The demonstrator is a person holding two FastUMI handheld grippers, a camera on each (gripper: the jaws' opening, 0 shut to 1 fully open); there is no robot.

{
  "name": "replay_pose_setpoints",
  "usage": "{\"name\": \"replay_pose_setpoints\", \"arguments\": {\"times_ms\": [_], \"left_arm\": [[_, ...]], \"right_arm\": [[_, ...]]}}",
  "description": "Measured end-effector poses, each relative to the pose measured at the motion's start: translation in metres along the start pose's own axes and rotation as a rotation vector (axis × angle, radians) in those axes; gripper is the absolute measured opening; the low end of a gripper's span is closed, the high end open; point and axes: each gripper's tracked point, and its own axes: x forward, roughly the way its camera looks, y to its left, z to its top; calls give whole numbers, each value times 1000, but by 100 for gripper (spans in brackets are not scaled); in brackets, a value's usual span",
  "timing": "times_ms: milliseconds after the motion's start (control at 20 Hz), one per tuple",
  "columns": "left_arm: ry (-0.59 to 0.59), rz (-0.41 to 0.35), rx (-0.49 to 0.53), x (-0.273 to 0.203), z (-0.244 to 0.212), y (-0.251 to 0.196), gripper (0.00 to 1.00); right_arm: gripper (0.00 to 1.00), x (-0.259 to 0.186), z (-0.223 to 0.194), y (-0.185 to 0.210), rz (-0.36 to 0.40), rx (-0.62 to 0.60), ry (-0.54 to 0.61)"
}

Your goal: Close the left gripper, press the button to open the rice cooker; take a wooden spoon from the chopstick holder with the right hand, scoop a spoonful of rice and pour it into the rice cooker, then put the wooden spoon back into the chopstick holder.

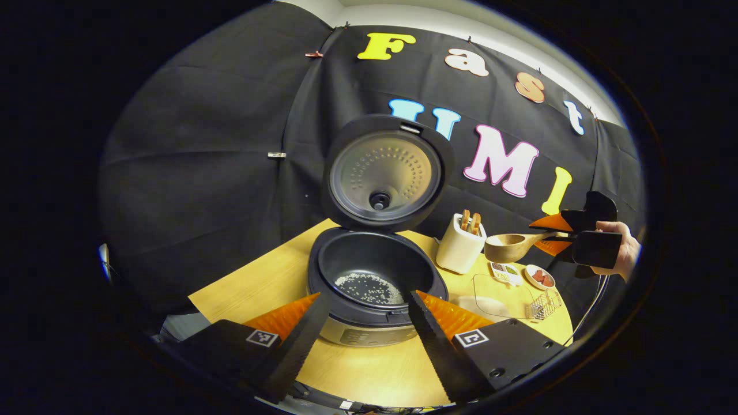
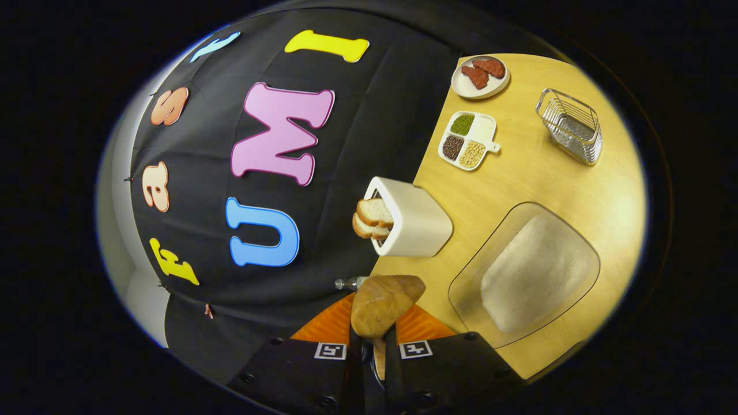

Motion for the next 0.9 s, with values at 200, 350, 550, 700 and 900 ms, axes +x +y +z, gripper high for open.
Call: {"name": "replay_pose_setpoints", "arguments": {"times_ms": [200, 350, 550, 700, 900], "left_arm": [[-1, 43, -36, 0, -5, 20, 95], [1, 71, -71, -3, -8, 34, 95], [11, 104, -105, -7, -14, 51, 95], [10, 113, -110, -9, -14, 57, 95], [4, 129, -64, -12, -12, 66, 95]], "right_arm": [[18, 17, -48, 23, 23, -72, 66], [19, 33, -82, 37, 39, -147, 114], [18, 48, -130, 53, 69, -299, 153], [18, 52, -165, 57, 90, -499, 171], [18, 59, -199, 74, 171, -752, 149]]}}
